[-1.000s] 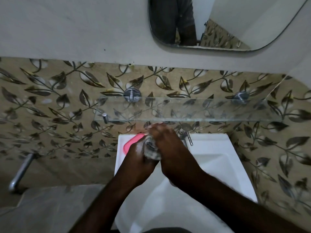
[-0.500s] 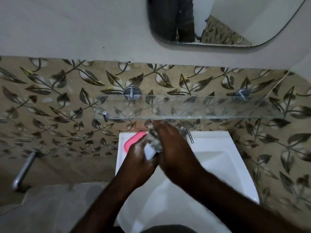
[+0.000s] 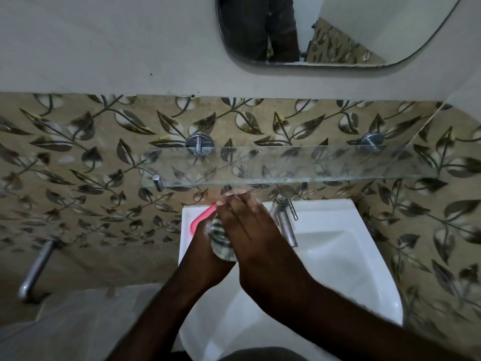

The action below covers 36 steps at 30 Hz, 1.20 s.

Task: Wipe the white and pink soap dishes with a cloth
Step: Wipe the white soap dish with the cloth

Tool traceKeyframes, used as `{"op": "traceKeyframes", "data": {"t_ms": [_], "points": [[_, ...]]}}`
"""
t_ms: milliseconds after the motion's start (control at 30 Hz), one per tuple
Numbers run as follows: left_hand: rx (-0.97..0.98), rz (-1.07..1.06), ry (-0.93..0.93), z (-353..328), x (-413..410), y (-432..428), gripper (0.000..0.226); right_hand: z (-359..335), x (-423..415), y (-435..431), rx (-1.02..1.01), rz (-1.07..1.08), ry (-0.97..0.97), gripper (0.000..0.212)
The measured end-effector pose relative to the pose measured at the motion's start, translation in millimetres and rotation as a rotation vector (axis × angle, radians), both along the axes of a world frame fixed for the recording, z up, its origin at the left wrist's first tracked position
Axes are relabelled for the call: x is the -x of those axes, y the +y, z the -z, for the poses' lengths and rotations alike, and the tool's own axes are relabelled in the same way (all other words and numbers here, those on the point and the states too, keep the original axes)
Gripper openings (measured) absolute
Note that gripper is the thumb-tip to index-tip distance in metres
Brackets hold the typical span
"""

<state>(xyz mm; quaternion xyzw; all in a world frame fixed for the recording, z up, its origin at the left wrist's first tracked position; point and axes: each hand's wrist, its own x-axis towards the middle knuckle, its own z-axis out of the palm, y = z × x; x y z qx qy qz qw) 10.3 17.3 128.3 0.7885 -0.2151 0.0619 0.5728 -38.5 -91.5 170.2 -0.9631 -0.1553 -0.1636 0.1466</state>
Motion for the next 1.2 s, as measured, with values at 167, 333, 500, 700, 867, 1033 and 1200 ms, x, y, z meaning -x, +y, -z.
{"op": "traceKeyframes", "data": {"t_ms": [167,333,500,700,867,1033,1200], "points": [[-0.031,-0.015,0.027,-5,4,-1,0.035,-3,-20,-27,-0.432,0.105,0.232,0.057],[-0.012,0.003,-0.012,-14,-3,3,0.021,-7,-7,-14,-0.415,0.123,0.113,0.068],[-0.035,0.1,-0.021,-12,2,2,0.033,-5,-2,5,-0.115,-0.036,-0.024,0.069],[0.022,0.144,0.067,-10,6,11,0.077,-5,-23,-33,-0.951,-0.068,0.532,0.056],[0.179,0.154,0.184,-6,2,15,0.084,8,-28,-59,-1.275,-0.281,0.823,0.038],[0.377,0.175,0.465,5,4,10,0.084,9,-30,-68,-0.895,-0.172,0.73,0.04],[0.045,0.336,0.478,-1,-16,17,0.045,-2,-32,-81,-0.085,-0.229,0.411,0.046]]}}
